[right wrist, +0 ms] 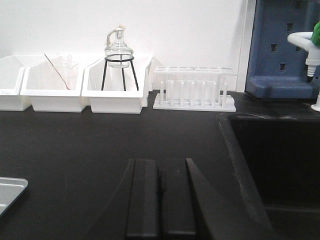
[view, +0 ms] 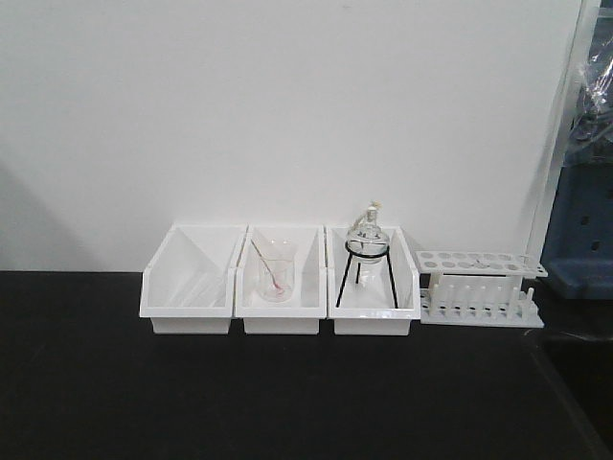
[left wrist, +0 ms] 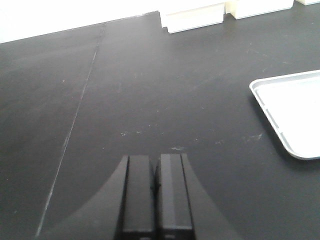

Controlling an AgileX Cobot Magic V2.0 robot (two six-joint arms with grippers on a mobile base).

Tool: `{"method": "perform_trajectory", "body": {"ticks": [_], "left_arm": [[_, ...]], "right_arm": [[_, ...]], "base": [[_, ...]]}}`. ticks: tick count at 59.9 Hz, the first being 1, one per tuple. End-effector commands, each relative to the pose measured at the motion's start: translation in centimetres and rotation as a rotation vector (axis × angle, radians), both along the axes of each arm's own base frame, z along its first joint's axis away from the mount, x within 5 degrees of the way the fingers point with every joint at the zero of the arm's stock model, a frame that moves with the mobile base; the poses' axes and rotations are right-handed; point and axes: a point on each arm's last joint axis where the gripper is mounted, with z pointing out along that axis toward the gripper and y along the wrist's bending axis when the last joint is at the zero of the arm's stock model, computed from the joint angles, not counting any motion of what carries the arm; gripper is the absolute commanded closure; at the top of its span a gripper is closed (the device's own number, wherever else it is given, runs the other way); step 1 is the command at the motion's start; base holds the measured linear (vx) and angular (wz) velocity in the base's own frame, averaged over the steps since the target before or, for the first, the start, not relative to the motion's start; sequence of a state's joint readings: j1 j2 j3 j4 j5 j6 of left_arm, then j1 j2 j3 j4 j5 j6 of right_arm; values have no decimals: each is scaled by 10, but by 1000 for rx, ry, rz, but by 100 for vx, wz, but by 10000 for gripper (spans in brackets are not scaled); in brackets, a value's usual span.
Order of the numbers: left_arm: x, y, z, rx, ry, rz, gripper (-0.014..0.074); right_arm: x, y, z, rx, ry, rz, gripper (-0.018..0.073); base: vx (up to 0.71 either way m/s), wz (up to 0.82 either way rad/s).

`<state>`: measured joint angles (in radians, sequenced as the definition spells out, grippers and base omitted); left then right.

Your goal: Move beaker to silver tray on left bench

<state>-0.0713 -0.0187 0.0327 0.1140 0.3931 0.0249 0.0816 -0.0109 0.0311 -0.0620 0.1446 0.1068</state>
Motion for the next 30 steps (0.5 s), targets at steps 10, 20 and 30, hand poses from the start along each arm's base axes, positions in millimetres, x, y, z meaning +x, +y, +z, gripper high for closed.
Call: {"method": "perform_trajectory", "body": {"ticks": [10, 20, 30], "left_arm": [[2, -1, 1, -7, -70, -12, 595], [2, -1, 1, -7, -70, -12, 595], [2, -1, 1, -7, -70, -12, 595]], "right_arm": [[0, 0, 6, -4, -87, 1, 571], [0, 0, 6, -4, -87, 1, 571], [0, 0, 6, -4, -87, 1, 571]], "base": [[0, 0], [0, 0], [0, 0]]}}
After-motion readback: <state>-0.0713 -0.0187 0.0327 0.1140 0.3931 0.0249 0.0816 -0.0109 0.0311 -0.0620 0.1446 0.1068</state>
